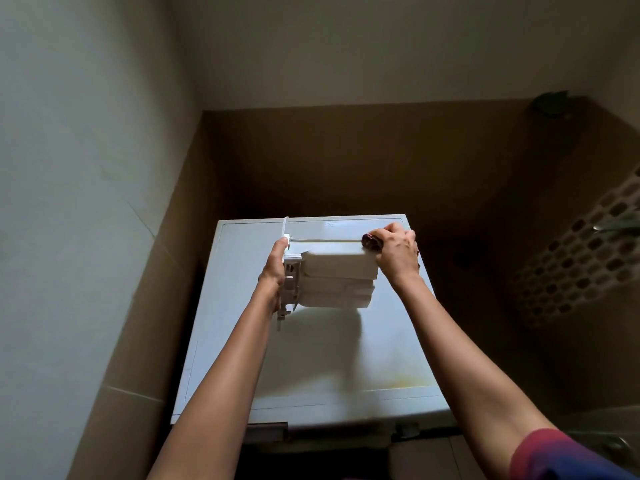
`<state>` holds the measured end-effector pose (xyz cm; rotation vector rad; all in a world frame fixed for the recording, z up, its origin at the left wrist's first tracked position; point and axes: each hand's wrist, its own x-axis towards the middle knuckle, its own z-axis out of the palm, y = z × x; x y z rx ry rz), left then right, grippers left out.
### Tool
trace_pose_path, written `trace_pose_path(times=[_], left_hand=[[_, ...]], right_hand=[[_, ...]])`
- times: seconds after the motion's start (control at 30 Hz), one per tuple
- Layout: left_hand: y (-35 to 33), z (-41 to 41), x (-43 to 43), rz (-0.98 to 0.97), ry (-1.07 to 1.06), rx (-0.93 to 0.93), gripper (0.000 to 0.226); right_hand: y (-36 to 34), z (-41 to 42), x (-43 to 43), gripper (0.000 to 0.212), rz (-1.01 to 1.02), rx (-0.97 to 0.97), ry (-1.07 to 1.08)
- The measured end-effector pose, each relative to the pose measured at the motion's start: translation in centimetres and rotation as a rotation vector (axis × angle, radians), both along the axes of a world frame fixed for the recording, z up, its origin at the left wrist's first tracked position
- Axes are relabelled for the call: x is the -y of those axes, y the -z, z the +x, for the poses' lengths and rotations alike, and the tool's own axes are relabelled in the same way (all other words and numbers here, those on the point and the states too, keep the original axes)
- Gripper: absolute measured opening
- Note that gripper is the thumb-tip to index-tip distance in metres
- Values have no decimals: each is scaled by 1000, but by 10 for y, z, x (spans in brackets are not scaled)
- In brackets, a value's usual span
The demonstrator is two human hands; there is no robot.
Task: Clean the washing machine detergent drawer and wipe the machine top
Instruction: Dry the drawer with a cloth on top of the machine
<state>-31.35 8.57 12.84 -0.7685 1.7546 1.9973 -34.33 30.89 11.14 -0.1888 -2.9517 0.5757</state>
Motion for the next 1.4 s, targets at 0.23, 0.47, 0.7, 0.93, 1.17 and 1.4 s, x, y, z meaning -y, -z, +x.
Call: trace_pose_path(times=[0.23, 0.47, 0.7, 0.93, 1.17, 1.4], left_hand=[[1, -5, 0, -29, -8, 2, 68], [3, -7, -2, -107, -15, -57, 58], [-1, -17, -2, -3, -21, 53, 86], [-3, -7, 14, 65, 210, -92, 92], [35, -1, 14, -347, 191, -257, 47], [46, 5, 16, -594, 150, -326, 33]], right_hand=[[-24, -8, 67, 23, 35, -105, -322], [-29, -11, 102, 27, 48, -142, -510], [-11, -17, 32, 28, 100, -29, -211], [4, -15, -34, 38, -113, 99, 175], [-7, -20, 42, 32, -114, -82, -243], [19, -20, 40, 33, 94, 110, -186]])
